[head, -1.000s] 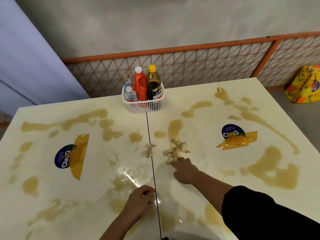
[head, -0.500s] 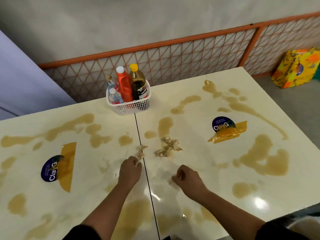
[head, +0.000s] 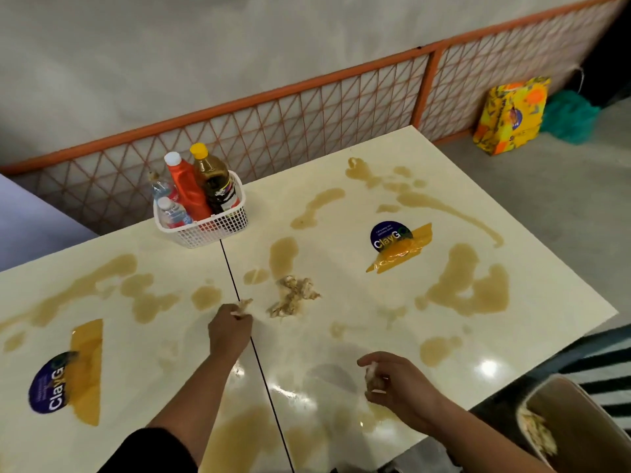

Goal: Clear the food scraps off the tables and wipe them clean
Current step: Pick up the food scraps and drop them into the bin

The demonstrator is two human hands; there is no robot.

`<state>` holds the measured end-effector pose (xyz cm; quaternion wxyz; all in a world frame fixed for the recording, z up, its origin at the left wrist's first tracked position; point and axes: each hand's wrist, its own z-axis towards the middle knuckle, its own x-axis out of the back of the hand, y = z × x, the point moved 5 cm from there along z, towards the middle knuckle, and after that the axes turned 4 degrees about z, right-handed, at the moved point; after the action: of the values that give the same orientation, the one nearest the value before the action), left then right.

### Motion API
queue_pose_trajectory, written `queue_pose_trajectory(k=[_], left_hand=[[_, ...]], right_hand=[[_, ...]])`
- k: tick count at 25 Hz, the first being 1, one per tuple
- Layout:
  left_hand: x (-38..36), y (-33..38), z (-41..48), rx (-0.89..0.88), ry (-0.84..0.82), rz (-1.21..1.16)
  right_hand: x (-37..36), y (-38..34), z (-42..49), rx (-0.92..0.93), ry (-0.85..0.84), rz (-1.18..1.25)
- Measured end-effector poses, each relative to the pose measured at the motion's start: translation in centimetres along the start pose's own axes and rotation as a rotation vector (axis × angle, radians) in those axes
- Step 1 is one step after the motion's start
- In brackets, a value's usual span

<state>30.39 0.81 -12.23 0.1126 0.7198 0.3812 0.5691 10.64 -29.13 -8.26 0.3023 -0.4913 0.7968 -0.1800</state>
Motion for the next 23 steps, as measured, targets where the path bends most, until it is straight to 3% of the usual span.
queue_pose_trajectory(k=[4,7,10,16,23], left_hand=[[-0.9,-0.6,-5.0,0.497,-0.391,-0.990],[-0.6,-0.2,-9.2,0.617,-0.525,-1.323],[-1.3,0.3,-12.4,0.651,-0.605,-1.384],[-3.3,1.9,-15.9,0.653,-0.637,-1.289],[-5.4,5.2,-19.0,0.601,-0.664,-1.213]], right_hand=[[2.9,0.9,-1.6,-0.071,0.076,0.296],[4.3,1.2,-2.0,-0.058,0.126,0.400],[5.4,0.7,-1.8,0.031,0.254,0.415],[6.9,-1.9,-2.5,0.238,0.335,0.384],[11.9,-1.0,-5.8,0.194,0.362,0.569]])
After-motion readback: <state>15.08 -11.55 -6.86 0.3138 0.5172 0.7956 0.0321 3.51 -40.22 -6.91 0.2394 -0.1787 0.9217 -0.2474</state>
